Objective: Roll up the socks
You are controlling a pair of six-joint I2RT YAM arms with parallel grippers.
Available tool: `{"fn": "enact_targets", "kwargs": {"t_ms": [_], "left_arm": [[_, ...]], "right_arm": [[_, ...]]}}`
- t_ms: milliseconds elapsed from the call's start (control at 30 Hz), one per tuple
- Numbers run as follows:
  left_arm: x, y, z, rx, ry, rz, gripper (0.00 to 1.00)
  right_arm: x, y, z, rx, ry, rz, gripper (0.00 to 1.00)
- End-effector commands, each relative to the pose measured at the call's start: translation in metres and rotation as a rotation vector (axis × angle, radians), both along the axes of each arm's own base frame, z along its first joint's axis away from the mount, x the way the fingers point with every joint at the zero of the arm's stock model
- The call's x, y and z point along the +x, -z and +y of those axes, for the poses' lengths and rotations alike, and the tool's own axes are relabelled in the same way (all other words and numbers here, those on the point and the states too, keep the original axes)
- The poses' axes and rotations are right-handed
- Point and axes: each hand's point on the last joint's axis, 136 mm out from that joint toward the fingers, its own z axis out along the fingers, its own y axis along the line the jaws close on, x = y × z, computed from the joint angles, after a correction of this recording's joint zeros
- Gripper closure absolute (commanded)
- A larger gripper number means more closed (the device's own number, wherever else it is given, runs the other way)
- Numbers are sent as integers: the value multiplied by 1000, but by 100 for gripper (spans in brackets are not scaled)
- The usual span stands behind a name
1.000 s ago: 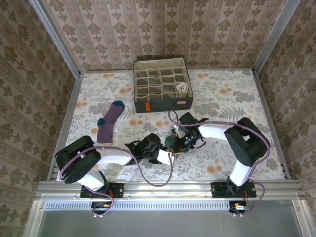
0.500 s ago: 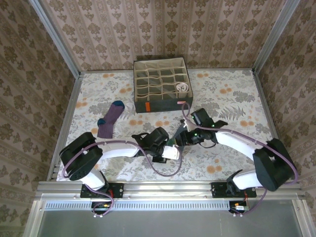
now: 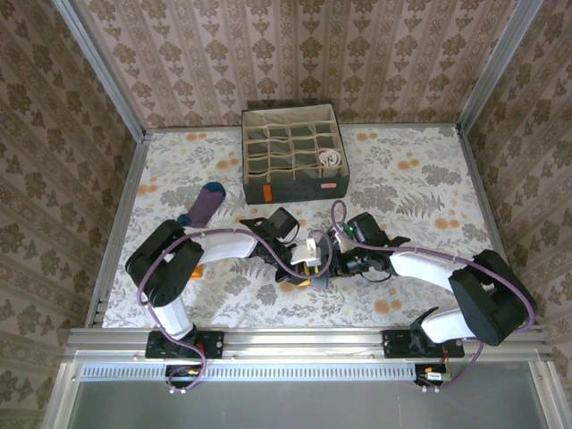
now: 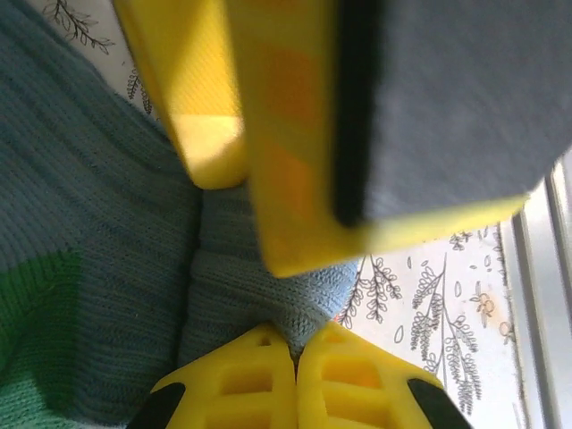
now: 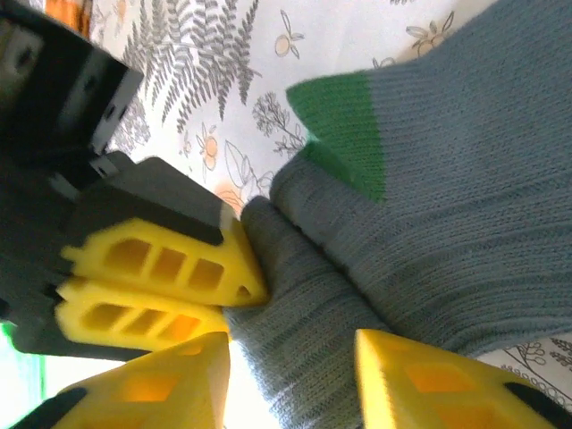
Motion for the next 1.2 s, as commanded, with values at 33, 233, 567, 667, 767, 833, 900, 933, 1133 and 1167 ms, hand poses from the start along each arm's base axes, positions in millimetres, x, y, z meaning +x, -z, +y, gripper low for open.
{"fn": "enact_targets", "kwargs": {"t_ms": [33, 233, 567, 667, 767, 833, 900, 933, 1133, 1167], "left_arm": [[-9, -4, 3, 19, -27, 177, 100], [6, -9, 3, 16, -96, 244, 100], [20, -8, 2, 20, -165, 336, 100], [20, -9, 3, 4, -166, 323, 100], [24, -12, 4, -44, -183, 280, 100], [27, -14, 6, -73, -190, 237, 100], [29, -19, 8, -104, -194, 197, 95], [30, -22, 9, -123, -193, 177, 91], [35, -41, 16, -276, -214, 31, 65], [33, -44, 17, -310, -209, -4, 62]], "right_arm": [[-12, 6, 10, 10, -89, -17, 54], [-20, 14, 14, -52, -155, -33, 53], [-19, 5, 14, -175, -192, -241, 58], [-17, 9, 11, -206, -182, -240, 79], [-21, 14, 6, -234, -188, -210, 96], [-22, 15, 2, -249, -179, -187, 100], [-22, 17, -2, -248, -153, -155, 100], [-20, 18, -5, -241, -130, -135, 100], [-11, 22, -16, -172, -34, -5, 100], [-10, 22, -17, -163, -26, 13, 100]]}}
